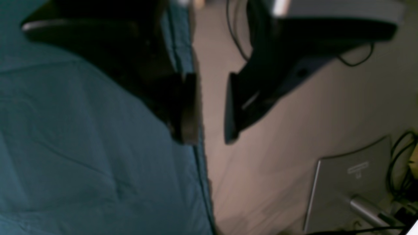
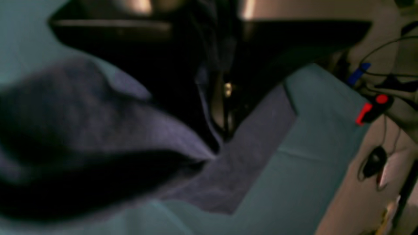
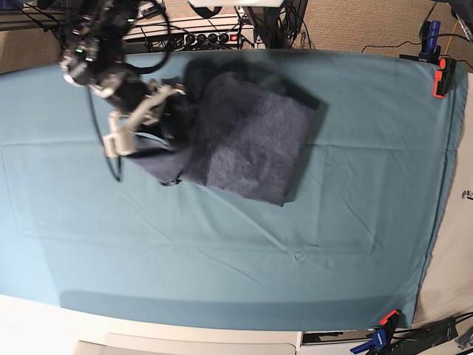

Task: Fold the T-shirt properly
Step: 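Lift the collar end with the right gripper and fold it over the hem fold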

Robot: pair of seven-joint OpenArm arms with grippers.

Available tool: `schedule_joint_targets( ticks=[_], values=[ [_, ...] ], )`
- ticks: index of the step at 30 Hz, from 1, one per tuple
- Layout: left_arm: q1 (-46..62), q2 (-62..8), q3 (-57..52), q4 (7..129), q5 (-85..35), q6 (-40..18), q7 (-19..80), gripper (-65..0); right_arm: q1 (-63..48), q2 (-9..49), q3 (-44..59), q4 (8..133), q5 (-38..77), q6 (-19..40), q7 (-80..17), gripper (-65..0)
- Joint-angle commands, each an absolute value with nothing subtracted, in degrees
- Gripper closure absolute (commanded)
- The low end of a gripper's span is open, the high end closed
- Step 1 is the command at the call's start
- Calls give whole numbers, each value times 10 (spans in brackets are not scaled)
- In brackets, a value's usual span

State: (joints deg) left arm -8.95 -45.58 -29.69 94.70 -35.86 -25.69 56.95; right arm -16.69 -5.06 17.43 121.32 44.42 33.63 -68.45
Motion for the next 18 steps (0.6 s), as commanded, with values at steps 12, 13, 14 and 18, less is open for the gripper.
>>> schedule_joint_targets(
  ticks=[12,13,14,18],
  values=[
    [-100,-491,-303,954,-363,-255,557,-159,-127,-63,-8,1221,194,241,-551,0],
    [-100,-491,-303,954,-363,-255,557,-159,-126,-69,-16,1221,189,239,-550,0],
    [-100,-491,-303,954,-362,-255,557,-159,-125,-74,-22,1221,184,239,-550,0],
    [-100,-491,-303,954,-362,-255,557,-159,-123,-81,-38,1221,170,238,-546,0]
  ],
)
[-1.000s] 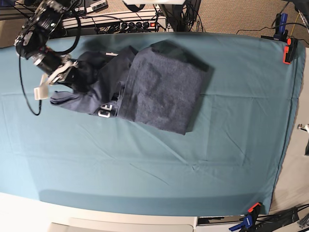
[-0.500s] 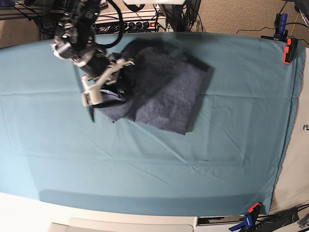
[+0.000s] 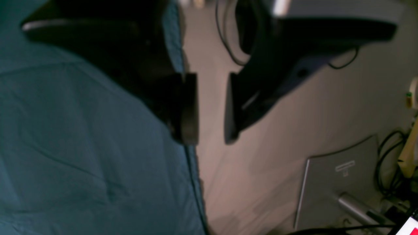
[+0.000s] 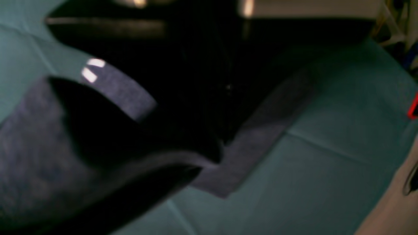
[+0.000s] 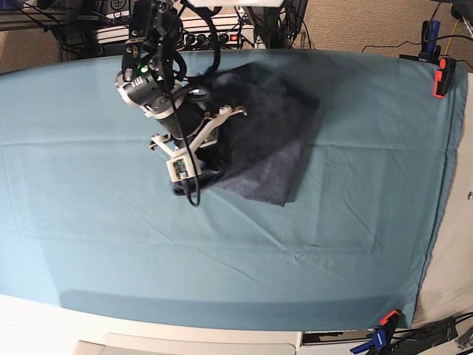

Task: Fold the T-shirt properly
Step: 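Lift the collar end with the right gripper and fold it over the hem fold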

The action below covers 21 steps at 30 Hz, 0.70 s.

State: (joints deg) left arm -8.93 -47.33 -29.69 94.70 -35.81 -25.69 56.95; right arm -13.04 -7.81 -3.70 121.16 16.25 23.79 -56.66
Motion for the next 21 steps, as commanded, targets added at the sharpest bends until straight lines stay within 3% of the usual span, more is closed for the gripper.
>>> schedule_joint_targets(
  ticks=[1,15,21],
  values=[
    [-100,-491,-303,954,-361,-255,557,-159,-123,-81,-38,1220,163,232,-543,0],
    [-100,-491,-303,954,-361,-255,557,-159,-36,-81,-38,1017,183,214,-522,0],
    [-100,-491,-303,954,-361,-255,557,-159,-27,-81,-47,1004,196,214,-536,0]
  ],
)
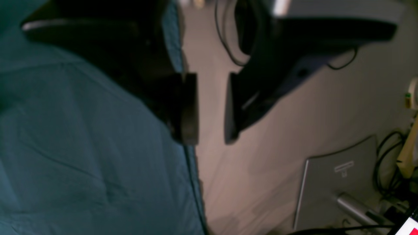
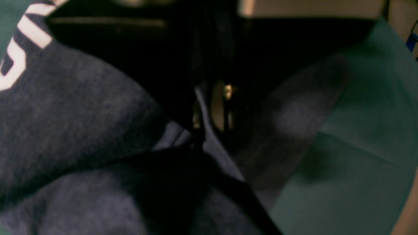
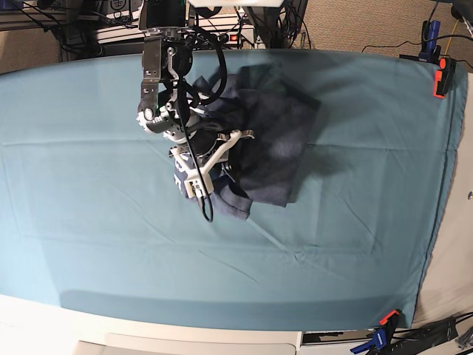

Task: Fold the T-shirt properly
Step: 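Lift the collar end with the right gripper and fold it over the hem fold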

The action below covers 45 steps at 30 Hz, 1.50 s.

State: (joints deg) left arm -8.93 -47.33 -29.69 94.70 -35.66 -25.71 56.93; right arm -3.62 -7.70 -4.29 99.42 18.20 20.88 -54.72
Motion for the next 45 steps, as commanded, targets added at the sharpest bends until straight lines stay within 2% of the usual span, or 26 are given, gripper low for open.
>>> schedule_joint_targets(
  ticks=[1,12,17,19,23,31,36,41,45],
  values=[
    [-100,-491,-303,954,-361,-255,556,-159,-27,-81,-53,1004,205,214,-543,0],
    [-100,-491,-303,954,-360,-255,557,-159,-27,-81,-141,1004,187,214,-566,0],
    [-100,-491,-303,954,-360,-255,557,-159,-27,-81,-142,1004,163,213,-563,-124],
    [-100,-491,-303,954,-360,-255,557,-159,-27,-81,-142,1004,144,194,-556,-162],
    [-100,-491,-303,954,-360,-255,557,-159,-23,-81,-142,1005,116,173,-547,-162],
    [-100,-491,-303,954,-360,-255,556,-159,-6,-81,-142,1005,140,174,-546,-191],
    [-100,-491,-303,954,-360,-255,556,-159,1,-81,-142,1005,206,208,-553,-191],
    [-100,-491,-303,954,-361,-255,556,-159,5,-81,-142,1008,324,288,-561,-191],
    [-100,-491,-303,954,-360,-255,556,-159,5,-81,-142,1044,355,323,-571,-191]
  ],
)
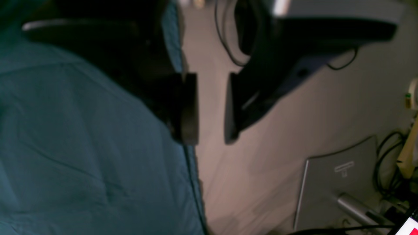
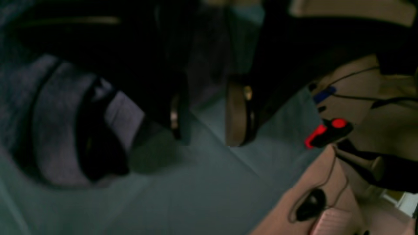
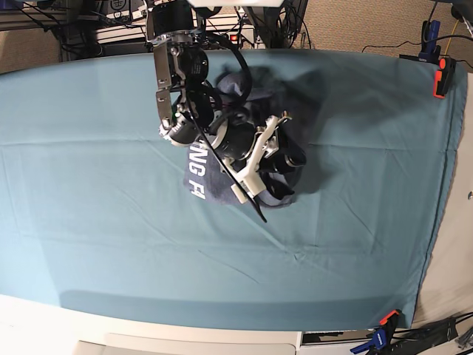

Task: Fold the T-shirt properly
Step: 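Lift the collar end with the right gripper and fold it over the hem fold, then grasp the folded bundle's edges with both grippers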

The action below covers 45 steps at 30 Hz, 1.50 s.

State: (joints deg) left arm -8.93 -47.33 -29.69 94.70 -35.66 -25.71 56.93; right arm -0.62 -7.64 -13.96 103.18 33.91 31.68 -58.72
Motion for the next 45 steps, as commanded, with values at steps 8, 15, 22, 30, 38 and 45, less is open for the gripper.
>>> schedule_joint_targets(
  ticks=[8,15,22,30,38,45],
  values=[
    [-100,-491,-303,954,-356,-255,557,-159,-3,-81,-142,1174,232,316,-611,-191],
    [-80,-492,-303,954,-390,-253,578,-157,-14,-55,-141,1207,40,224,-598,-185],
    [29,-470,-303,954,-500,-275,640,0,-7,-3,-140,1207,-111,143,-574,0],
    [170,-367,-302,1025,-588,-331,667,0,23,3,-29,1193,-90,120,-538,0],
    [238,-301,-241,1154,-546,-358,643,0,107,7,77,1051,-19,122,-508,0],
    [236,-300,-58,1167,-345,-299,547,0,207,41,70,885,5,160,-501,0]
  ],
)
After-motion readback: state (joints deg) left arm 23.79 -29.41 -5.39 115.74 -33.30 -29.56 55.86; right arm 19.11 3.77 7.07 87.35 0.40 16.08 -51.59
